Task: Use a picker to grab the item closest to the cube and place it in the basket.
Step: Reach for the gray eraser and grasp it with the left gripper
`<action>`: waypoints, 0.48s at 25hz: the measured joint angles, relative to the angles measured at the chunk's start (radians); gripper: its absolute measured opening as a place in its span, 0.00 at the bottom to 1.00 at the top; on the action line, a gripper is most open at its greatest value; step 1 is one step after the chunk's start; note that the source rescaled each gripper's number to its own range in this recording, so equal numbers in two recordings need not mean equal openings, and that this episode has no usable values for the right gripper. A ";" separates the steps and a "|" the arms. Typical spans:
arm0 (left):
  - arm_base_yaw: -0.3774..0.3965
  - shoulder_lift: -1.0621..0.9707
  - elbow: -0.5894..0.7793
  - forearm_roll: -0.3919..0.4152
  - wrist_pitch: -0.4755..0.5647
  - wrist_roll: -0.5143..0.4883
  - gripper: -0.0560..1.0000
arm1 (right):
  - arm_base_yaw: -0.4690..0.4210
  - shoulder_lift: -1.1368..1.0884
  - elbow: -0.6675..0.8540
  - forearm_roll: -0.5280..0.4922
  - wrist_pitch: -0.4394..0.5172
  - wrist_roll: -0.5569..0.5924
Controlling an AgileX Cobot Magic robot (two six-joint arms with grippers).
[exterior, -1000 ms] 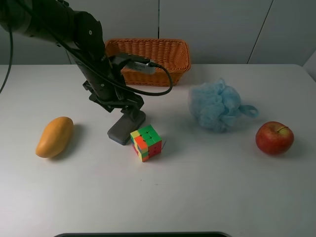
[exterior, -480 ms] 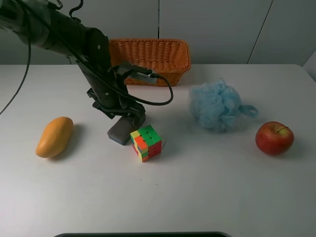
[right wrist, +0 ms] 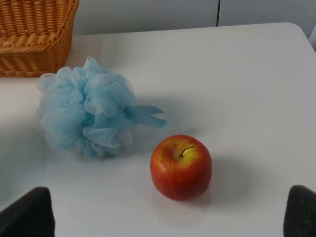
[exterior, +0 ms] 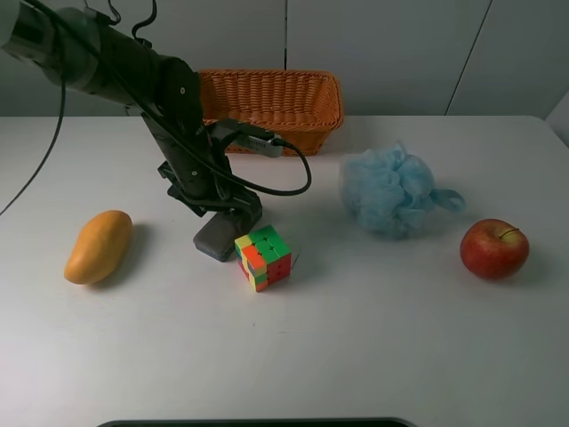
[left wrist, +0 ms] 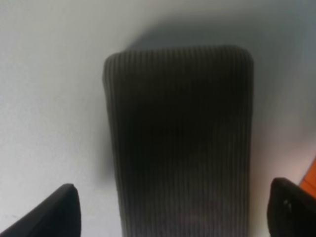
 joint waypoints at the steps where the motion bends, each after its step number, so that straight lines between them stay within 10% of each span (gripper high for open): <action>1: 0.000 0.001 0.000 0.000 0.000 0.000 1.00 | 0.000 0.000 0.000 0.000 0.000 0.000; 12: 0.000 0.023 -0.004 0.000 -0.001 0.002 1.00 | 0.000 0.000 0.000 0.000 0.000 0.000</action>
